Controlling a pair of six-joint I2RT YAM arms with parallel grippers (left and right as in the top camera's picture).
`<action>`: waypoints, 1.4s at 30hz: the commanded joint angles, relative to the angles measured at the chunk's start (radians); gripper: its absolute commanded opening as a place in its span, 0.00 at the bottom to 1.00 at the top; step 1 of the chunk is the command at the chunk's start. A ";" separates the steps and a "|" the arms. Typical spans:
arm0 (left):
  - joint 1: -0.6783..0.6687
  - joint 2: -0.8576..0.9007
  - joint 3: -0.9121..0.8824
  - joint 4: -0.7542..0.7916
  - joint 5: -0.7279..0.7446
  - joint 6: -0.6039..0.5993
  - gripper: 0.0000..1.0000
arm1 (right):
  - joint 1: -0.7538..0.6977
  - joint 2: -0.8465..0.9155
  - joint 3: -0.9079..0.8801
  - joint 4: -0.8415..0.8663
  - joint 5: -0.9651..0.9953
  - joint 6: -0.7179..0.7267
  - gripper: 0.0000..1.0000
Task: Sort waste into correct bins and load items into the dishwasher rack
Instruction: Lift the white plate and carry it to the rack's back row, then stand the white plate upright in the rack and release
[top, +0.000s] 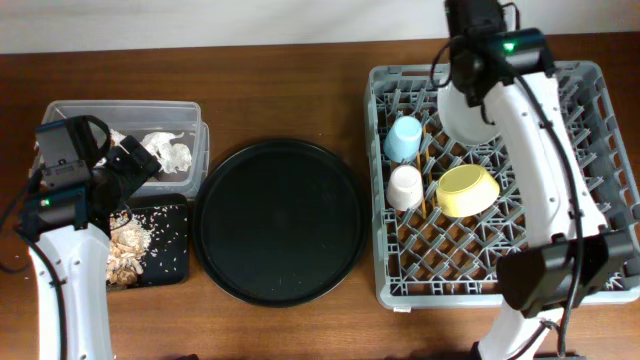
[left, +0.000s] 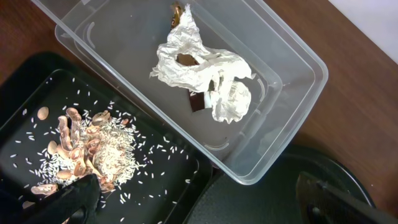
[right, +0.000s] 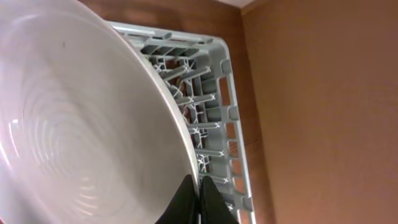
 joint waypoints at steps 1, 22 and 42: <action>0.003 -0.011 0.009 0.002 0.004 0.006 0.99 | -0.023 0.005 -0.048 0.017 -0.039 0.051 0.04; 0.003 -0.011 0.009 0.002 0.005 0.006 0.99 | 0.025 0.070 -0.084 0.074 -0.089 0.027 0.62; 0.003 -0.011 0.009 0.002 0.005 0.006 0.99 | 0.025 -0.067 0.100 0.012 -1.105 0.026 0.98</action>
